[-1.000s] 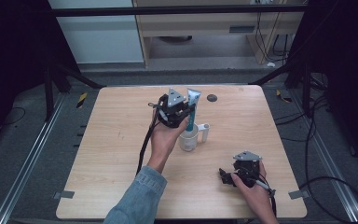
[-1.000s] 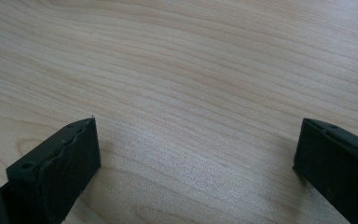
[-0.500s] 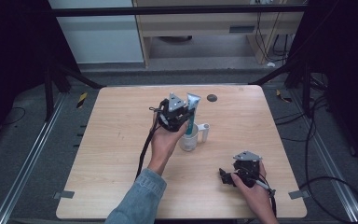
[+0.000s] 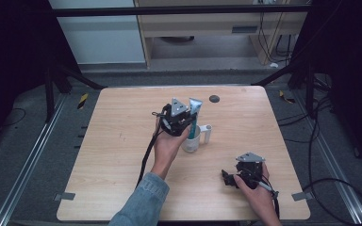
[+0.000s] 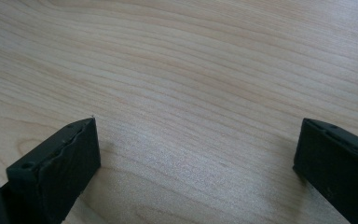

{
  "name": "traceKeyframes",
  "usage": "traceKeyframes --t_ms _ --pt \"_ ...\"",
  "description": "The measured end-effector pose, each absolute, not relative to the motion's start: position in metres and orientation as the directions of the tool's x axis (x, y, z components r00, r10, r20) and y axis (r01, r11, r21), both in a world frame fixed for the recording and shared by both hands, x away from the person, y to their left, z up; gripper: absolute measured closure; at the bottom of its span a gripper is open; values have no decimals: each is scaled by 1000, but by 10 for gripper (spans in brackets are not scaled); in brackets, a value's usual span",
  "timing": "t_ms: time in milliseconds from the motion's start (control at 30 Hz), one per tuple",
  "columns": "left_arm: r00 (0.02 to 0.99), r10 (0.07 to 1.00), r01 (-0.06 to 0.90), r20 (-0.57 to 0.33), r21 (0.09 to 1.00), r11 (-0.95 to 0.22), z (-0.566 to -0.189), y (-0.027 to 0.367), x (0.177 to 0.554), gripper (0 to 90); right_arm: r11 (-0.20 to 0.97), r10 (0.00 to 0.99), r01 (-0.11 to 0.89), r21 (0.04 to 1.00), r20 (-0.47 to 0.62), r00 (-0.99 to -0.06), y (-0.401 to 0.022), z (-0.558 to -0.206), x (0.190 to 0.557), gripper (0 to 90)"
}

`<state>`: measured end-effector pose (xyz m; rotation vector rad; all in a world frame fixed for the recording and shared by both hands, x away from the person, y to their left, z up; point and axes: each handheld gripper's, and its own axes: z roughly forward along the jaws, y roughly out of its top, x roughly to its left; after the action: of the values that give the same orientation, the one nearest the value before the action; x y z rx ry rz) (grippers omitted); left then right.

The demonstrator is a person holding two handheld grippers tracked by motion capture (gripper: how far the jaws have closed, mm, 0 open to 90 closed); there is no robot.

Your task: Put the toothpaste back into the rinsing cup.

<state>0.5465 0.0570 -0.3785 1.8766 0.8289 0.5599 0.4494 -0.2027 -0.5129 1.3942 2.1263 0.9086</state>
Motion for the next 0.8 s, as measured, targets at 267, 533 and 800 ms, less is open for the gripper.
traceKeyframes --t_ms 267,533,800 --pt "657 754 306 27 904 -298 -382 57 547 790 277 918 630 725 -6 -396 -203 -513 449 4" --pt "652 758 315 19 903 -293 -388 57 547 790 275 919 632 725 -4 -395 -203 -513 449 4" --pt "646 763 314 29 901 -301 -391 56 546 790 277 918 630 725 -6 -396 -203 -513 449 4"
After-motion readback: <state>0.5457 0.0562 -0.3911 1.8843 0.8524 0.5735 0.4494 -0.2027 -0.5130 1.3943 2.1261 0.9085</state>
